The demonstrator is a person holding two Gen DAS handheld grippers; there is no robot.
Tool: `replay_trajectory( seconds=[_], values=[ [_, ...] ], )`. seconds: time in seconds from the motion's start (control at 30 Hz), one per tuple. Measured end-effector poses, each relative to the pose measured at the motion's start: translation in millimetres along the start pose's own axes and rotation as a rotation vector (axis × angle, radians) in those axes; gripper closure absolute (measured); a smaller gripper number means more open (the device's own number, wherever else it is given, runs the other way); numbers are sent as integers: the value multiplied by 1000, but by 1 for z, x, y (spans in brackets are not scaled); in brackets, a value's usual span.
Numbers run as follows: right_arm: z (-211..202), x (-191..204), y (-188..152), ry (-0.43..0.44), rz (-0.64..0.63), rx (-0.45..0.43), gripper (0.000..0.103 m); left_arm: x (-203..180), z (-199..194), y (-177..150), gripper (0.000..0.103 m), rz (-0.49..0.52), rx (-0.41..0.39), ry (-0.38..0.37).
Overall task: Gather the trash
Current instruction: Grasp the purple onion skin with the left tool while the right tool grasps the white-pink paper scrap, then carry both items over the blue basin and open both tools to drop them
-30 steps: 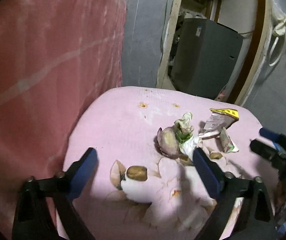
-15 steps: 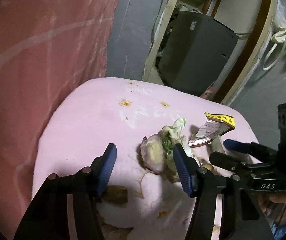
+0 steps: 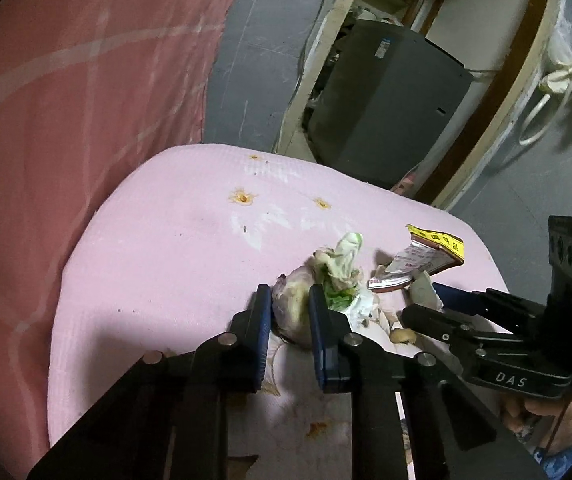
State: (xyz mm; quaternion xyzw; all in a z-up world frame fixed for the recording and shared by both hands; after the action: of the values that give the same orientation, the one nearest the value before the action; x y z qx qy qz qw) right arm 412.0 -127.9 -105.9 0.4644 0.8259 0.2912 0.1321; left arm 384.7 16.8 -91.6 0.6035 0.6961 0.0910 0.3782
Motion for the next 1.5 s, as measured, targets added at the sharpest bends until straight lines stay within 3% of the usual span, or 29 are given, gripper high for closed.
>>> replay_trajectory(
  seconds=[0.3, 0.57, 0.7, 1.1, 1.5],
  values=[
    [-14, 6, -12, -34, -33, -50, 66, 0, -21, -16, 90, -20, -64, 25],
    [-27, 11, -20, -49, -44, -98, 67, -11, -46, -36, 91, 2, -147, 33],
    [-49, 12, -24, -49, -30, -193, 67, -25, -60, -44, 91, 43, -203, 27],
    [-178, 10, -22, -191, -81, -605, 67, -98, -98, -42, 91, 142, -408, -68],
    [-275, -40, -38, -435, -61, -809, 67, -192, -112, -35, 91, 217, -507, -180]
  ],
)
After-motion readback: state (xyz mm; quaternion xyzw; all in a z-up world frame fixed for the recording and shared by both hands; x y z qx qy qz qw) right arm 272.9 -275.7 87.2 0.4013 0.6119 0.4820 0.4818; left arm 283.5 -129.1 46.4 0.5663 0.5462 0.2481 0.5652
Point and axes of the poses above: each gripper's, at about its wrist camera, not at the fingertips, and z roughly the way its jaws point, x to its left, y to its top, the point moved 8 cm from there along z, roughly the way its jaws point, and after that the axes turned 9 degrees about -z, right-handed, at the moved point
